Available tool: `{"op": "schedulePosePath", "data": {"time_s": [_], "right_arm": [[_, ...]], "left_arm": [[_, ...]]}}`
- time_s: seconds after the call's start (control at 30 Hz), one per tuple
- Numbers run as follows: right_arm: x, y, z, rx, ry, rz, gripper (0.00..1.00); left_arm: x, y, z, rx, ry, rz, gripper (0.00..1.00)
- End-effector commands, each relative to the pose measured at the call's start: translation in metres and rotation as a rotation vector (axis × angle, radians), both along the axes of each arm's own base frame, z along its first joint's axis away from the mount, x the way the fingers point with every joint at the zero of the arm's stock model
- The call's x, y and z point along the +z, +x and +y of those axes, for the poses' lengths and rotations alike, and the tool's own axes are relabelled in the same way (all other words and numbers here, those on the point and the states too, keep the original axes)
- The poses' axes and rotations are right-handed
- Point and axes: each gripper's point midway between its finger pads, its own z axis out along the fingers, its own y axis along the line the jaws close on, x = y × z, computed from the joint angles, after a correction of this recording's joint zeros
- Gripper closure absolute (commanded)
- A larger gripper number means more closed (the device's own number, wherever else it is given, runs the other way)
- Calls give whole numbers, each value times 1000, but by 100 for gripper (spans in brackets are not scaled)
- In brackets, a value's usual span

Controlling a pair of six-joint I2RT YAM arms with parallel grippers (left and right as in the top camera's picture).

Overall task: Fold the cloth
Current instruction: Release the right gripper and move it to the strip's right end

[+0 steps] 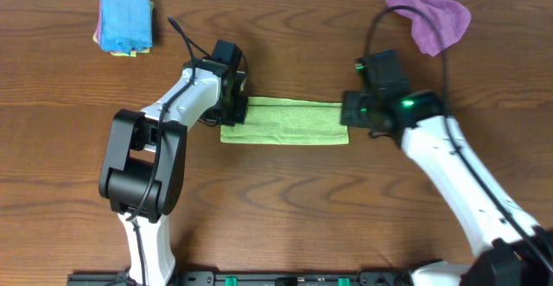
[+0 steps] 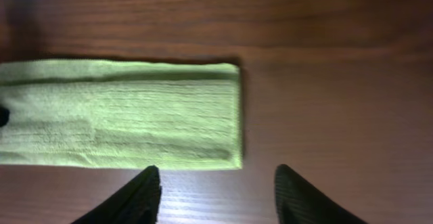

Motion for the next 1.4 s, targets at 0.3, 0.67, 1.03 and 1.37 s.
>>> {"op": "schedulePosePath", "data": {"time_s": [0.3,0.67,1.03,1.37], "right_arm": [[-25,-8,-18,116,595,-76,28],[-97,-18,-8,27,688,-3,22],[-121,-18,-4,9,683,47,20],[-136,-10,21,2,690,59,21]], "left_arm": [[-24,-8,6,-2,37,33,94],[-24,-7,6,-2,36,29,94],[-24,-3,5,-1,30,12,94],[-24,-4,5,-1,33,19,94]]}}
